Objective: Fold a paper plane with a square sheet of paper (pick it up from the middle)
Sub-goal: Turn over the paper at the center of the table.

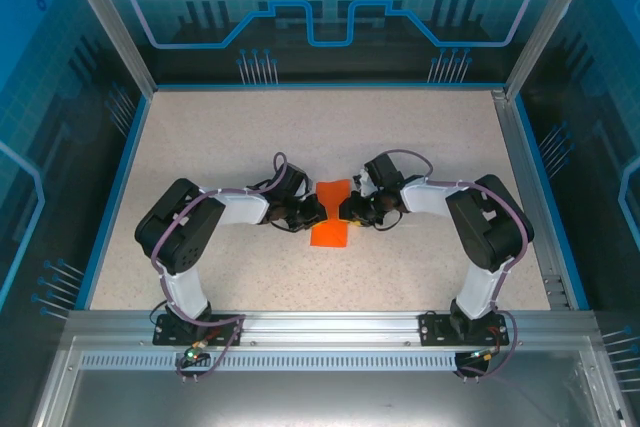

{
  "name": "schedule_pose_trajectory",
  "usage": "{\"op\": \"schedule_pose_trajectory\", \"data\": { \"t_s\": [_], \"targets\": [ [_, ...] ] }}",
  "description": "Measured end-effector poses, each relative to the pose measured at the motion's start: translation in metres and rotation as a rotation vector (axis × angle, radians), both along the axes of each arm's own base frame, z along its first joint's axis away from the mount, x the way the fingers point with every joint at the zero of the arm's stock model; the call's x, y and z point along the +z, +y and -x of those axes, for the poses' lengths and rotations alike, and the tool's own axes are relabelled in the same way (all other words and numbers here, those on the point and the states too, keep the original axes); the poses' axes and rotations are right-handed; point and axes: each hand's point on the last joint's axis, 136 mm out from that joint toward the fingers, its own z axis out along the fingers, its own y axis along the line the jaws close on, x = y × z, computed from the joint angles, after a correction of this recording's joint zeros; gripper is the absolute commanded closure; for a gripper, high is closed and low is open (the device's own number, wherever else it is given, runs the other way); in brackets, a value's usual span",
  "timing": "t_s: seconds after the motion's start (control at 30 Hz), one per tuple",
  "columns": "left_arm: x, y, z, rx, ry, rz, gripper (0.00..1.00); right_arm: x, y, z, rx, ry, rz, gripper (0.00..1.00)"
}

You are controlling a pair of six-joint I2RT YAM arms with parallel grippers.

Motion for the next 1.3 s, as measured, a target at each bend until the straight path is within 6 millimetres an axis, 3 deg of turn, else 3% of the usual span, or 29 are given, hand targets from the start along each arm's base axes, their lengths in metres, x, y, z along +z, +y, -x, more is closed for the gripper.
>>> {"op": "schedule_pose_trajectory", "data": {
  "t_s": [0.2,0.37,0.73,0.87,1.1,1.2,1.3],
  "targets": [
    [0.010,-0.001,-0.002,0.007,-0.017,0.015,0.85,-0.006,-0.001,0.008,0.005,0.009,-0.014,0.82],
    [0.040,-0.002,-0.010,0.036,-0.088,0.051,0.83,-0.005,-0.002,0.012,0.012,0.011,-0.039,0.88],
    [0.094,0.029,-0.011,0.146,-0.250,0.005,0.80,0.039,-0.012,0.010,0.035,-0.080,0.001,0.94],
    [0.103,0.048,-0.010,0.203,-0.289,-0.044,0.77,0.073,-0.034,0.002,0.013,-0.161,0.138,0.94],
    [0.105,0.086,-0.003,0.312,-0.327,-0.161,0.75,0.133,-0.095,-0.004,-0.053,-0.269,0.534,0.93],
    [0.105,0.098,-0.002,0.347,-0.334,-0.205,0.75,0.142,-0.112,0.005,-0.036,-0.262,0.722,0.93],
    [0.108,0.107,-0.002,0.376,-0.348,-0.235,0.74,0.134,-0.115,0.011,0.002,-0.228,0.875,0.91]
  ]
}}
